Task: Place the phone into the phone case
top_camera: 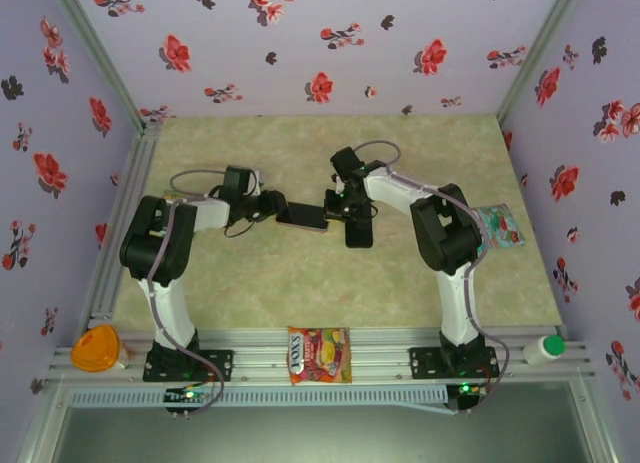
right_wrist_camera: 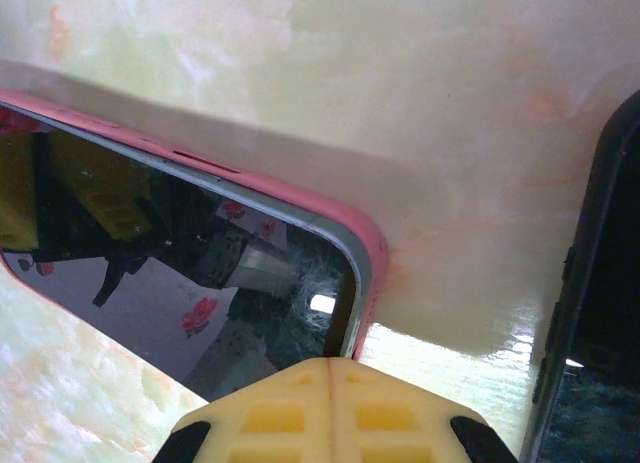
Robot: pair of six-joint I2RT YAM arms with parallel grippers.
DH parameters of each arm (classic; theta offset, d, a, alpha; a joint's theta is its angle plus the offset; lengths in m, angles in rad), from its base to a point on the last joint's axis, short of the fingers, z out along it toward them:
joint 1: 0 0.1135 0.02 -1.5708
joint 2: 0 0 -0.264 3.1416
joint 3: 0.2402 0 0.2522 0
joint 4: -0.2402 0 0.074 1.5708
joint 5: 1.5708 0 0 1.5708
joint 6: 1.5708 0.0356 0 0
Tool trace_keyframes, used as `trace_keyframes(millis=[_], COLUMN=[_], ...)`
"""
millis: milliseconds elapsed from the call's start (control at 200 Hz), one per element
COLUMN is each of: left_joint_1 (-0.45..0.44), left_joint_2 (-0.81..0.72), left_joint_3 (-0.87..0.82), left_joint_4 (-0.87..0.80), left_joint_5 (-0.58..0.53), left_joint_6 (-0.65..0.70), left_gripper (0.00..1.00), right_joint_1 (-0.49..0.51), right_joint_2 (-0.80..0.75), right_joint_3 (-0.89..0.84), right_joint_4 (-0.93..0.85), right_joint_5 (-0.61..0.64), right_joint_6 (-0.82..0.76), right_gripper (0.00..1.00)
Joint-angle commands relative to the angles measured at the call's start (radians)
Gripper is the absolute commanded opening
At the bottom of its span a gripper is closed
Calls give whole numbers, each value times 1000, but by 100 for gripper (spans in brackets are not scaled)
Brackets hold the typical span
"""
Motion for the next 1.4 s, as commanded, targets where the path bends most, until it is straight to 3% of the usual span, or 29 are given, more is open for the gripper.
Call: trace_keyframes(millis=[0,860,1395], left_joint_1=[-20,-15,-15], left_joint_2=[-19,-68,-68], left_joint_3=[-47,-70,-74], left_joint_4=[-95,-102,-100], left_joint_5=[-6,-44,-44], left_joint_6=[10,9,11], left_gripper=[41,41,41], right_joint_1=[50,32,58], right_joint_2=[46,-140,-82], right_joint_3=[-51,-128,-100], right_joint_4=[61,66,67], right_joint_5=[19,25,17], right_joint_6=[22,23,27], right_gripper=[0,0,0])
